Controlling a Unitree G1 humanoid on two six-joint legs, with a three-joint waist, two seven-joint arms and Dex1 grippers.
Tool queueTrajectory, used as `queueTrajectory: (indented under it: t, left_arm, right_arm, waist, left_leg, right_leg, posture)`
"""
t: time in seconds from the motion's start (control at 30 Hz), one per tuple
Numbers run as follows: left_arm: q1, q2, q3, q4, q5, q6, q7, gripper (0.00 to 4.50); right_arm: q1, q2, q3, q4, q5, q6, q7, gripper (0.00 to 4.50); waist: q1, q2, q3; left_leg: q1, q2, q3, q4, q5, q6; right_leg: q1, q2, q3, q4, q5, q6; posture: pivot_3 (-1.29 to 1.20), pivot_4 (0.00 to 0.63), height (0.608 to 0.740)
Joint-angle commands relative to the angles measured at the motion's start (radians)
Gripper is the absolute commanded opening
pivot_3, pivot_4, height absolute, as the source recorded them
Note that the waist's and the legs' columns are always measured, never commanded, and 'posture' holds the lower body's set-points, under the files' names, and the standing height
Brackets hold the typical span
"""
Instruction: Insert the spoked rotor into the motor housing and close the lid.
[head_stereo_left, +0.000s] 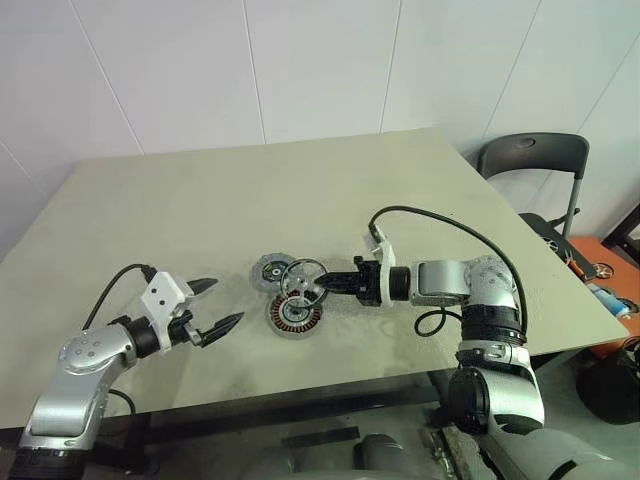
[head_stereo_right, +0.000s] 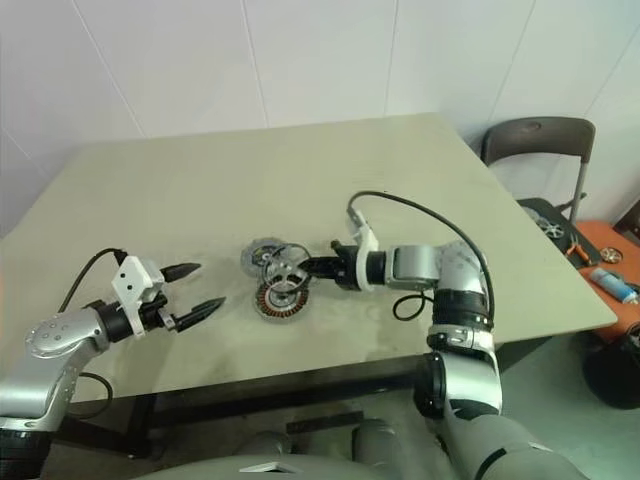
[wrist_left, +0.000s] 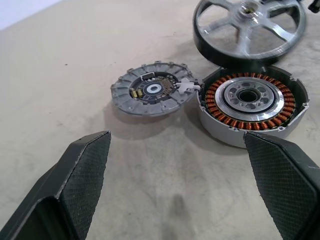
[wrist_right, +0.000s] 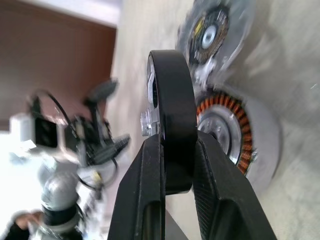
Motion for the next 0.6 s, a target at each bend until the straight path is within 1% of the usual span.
queueTrajectory:
  t: [0.03,0.33,0.6]
  left_arm:
    - [0.001,0.007,0.026,-0.036,-0.013,-0.003,0.010,4.50]
    - [0.011,0.006,0.025,-0.044,-0.013,0.001,0.020,4.50]
    - [0.010,0.009,0.028,-0.043,-0.010,0.000,0.025,4.50]
  right_arm:
    - [-0.006,0.012,-0.003,-0.009,0.089,0.005,-0.035,0.39]
    - [0.015,0.044,0.021,0.020,0.147,0.005,-0.125,0.39]
    - [0.012,0.076,0.008,0.045,0.109,0.005,-0.149,0.39]
  waist:
    - [0.001,0.000,0.000]
    - [0.000,0.000,0.000]
    - [0.001,0.000,0.000]
  left_leg:
    - [0.000,0.000,0.000,0.000,0.000,0.000]
    - [0.000,0.000,0.000,0.000,0.000,0.000]
    - [0.000,0.000,0.000,0.000,0.000,0.000]
  right_leg:
    - [0.000,0.000,0.000,0.000,0.000,0.000]
    - [0.000,0.000,0.000,-0.001,0.000,0.000]
    - [0.000,0.000,0.000,-0.001,0.000,0.000]
  posture:
    - [0.00,0.000,0.740]
    - [0.00,0.000,0.740]
    - [0.00,0.000,0.740]
